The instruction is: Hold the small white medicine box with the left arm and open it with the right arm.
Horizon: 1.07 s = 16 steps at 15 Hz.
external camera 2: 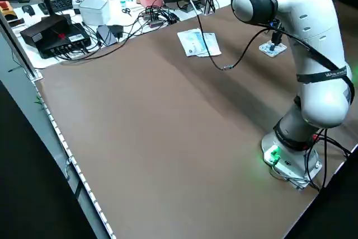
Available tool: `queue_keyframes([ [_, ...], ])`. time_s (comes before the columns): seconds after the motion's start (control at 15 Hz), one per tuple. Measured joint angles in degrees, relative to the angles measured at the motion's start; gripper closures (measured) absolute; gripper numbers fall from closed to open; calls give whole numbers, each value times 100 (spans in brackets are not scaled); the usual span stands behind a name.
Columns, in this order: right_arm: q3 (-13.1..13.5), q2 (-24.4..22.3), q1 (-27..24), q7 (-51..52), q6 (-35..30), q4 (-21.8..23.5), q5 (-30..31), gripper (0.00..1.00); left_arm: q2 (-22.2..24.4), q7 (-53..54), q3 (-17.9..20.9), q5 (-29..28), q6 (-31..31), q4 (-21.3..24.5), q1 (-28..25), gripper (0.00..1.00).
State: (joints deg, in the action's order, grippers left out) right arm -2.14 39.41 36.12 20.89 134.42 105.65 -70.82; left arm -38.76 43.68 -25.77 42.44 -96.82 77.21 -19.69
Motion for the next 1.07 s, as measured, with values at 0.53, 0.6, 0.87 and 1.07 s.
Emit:
queue_keyframes([
  [0.53, 423, -110, -37, -415, -627, -227, 640, 99, 186, -2065, -12, -1039, 0, -2, 19, 0],
  [0.6, 520, -166, -39, -598, -836, -291, 858, 99, 220, -2351, -13, -1200, 1, -2, 24, 0],
  [0.87, 1109, -381, -44, -1065, -2005, -661, 1421, 99, 414, -3635, -23, -1787, 6, -1, 54, 0],
  [1.07, 1749, -475, -54, -1387, -3245, -1235, 1969, 98, 615, -4651, -29, -2590, 37, 5, 172, 0],
])
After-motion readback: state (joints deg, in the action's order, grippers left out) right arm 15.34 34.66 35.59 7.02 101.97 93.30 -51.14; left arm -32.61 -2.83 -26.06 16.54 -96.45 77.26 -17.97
